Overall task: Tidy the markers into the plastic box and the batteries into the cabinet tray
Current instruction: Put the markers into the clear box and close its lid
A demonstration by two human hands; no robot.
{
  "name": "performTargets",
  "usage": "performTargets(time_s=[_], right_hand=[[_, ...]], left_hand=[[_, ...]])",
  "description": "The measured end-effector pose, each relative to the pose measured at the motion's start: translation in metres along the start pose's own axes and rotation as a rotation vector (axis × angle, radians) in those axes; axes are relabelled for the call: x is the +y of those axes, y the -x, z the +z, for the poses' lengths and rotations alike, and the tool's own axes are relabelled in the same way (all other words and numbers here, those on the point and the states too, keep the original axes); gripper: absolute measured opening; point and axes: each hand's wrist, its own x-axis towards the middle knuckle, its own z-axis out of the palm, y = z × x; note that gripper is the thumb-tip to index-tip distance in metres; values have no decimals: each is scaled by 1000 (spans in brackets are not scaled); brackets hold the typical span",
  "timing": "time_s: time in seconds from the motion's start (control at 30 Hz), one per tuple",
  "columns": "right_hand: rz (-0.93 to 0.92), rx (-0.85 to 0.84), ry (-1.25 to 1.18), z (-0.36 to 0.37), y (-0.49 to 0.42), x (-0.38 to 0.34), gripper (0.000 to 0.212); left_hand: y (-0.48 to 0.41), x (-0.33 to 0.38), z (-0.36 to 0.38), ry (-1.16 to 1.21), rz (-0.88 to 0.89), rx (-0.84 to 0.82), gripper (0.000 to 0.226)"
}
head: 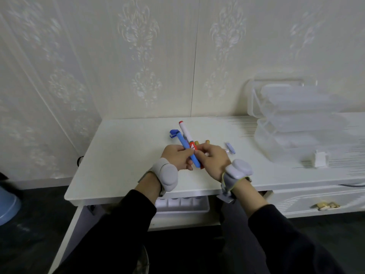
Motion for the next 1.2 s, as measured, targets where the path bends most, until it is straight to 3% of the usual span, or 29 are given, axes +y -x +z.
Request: performTargets(time_s=[0.13,0.3,0.37,0.43,0.5,0.6,0.73,0.83,1.0,1.2], right_hand=[[-74,-48,64,-1,-1,-9,29],[-78,-129,64,6,-16,-11,32],[-17,-67,62,9,-31,-12,29],[58,25,183,7,-53,-12,27],[157,42,372,4,-77,-14,38],[286,-3,582,2,-105,-22,49],[368,-154,752,17,-127,-26,35],[347,-140,823,27,-137,-16,23],[252,65,556,39,-146,-19,38],[-45,-140,740,51,-155,-28,30]], left_hand=[[1,4,-2,98,58,-20,20],[-3,4,-17,-63,149,131,7],[-5,4,-28,-79,107,161,8],[-10,4,-41,-155,43,181,24],[-13,6,-55,-233,-5,216,34],[-17,10,-73,-200,-24,238,32],[-19,10,-95,-131,-13,243,34],[-16,12,-102,-141,-24,250,32],[-15,15,-109,-146,-24,240,30],[-12,21,-110,-88,-7,216,26]])
